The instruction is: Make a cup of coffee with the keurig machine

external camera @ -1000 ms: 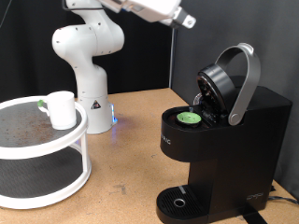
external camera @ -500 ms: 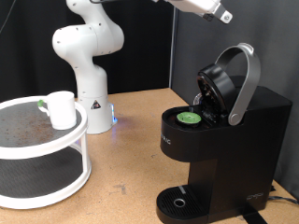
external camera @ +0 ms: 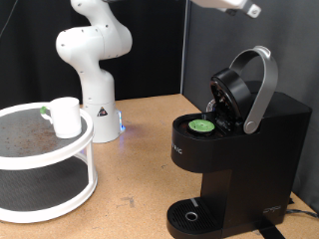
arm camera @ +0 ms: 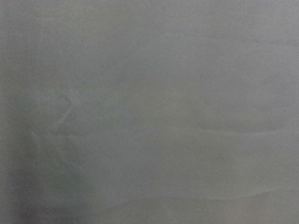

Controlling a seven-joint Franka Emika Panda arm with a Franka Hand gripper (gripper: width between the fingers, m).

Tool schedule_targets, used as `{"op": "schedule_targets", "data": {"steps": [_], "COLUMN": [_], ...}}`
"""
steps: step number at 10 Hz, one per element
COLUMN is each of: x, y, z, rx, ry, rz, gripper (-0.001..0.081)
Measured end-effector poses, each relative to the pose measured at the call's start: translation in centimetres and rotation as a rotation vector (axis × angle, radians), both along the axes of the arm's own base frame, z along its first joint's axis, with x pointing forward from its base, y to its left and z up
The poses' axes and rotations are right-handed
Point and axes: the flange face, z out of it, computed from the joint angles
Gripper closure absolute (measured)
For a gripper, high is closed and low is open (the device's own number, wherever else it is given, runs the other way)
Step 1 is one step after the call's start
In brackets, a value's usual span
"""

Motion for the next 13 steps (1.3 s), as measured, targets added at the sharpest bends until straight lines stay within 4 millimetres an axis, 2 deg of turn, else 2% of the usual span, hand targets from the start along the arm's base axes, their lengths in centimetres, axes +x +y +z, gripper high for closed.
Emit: {"op": "schedule_targets", "data": {"steps": [5, 8, 11, 13], "x": [0.8, 1.2, 1.2, 1.3], "y": [7.4, 11.0, 12.8, 13.1], "z": [0.5, 0.0, -1.1, -1.8], "rx": [-0.114, -0.154, -0.184, -0.189], "ry": [0.012, 0.031, 0.042, 0.052], "rz": [-0.004, 0.041, 0.069, 0.074], "gripper": [-0.0001, -0.0001, -0.0001, -0.0001]}}
